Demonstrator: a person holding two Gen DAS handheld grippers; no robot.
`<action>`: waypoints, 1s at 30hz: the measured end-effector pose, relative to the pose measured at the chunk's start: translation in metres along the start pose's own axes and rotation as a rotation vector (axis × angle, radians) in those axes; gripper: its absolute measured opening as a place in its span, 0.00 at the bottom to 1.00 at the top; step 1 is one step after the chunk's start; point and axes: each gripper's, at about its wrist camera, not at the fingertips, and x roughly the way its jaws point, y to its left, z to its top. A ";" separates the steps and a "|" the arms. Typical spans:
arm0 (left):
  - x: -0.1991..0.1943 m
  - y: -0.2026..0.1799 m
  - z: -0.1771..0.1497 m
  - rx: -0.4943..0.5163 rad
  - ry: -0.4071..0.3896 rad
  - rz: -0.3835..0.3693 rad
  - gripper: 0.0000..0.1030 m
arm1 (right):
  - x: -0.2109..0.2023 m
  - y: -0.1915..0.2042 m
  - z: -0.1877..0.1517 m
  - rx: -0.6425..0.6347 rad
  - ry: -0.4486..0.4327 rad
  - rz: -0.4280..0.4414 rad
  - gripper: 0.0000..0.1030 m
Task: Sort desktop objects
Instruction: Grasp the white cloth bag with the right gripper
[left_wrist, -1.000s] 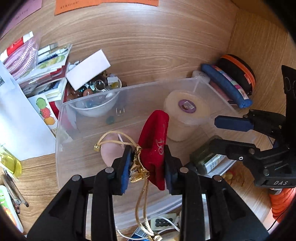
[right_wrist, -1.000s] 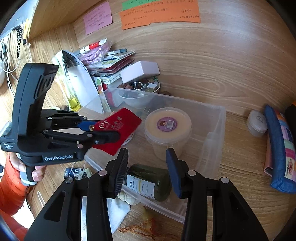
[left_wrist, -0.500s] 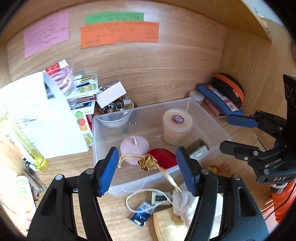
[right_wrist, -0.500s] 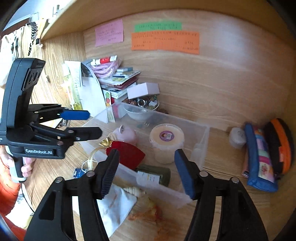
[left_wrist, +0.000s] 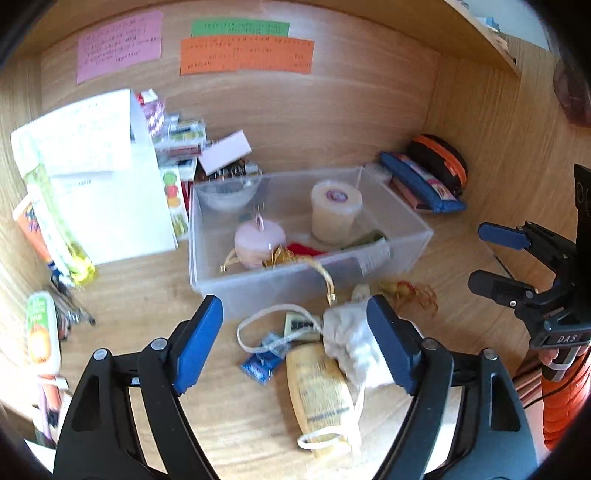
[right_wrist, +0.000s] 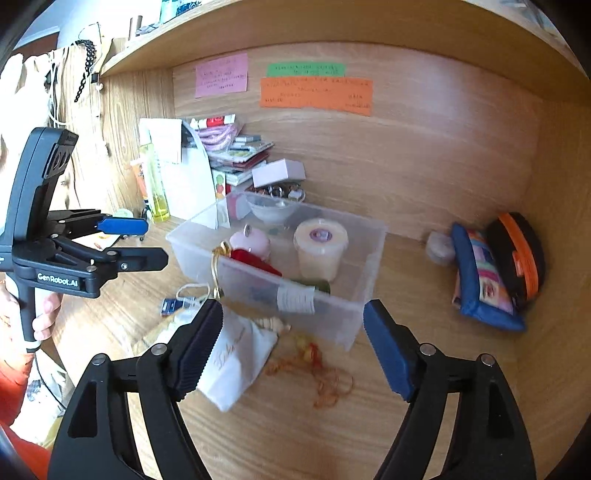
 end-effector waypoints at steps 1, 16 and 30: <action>0.001 0.000 -0.004 -0.003 0.007 -0.001 0.78 | 0.001 0.001 -0.003 0.004 0.007 0.004 0.74; 0.026 0.021 -0.062 -0.083 0.159 -0.043 0.78 | 0.051 0.047 -0.045 -0.048 0.171 0.115 0.74; 0.039 0.016 -0.064 -0.090 0.168 -0.090 0.80 | 0.103 0.080 -0.036 -0.222 0.246 0.089 0.57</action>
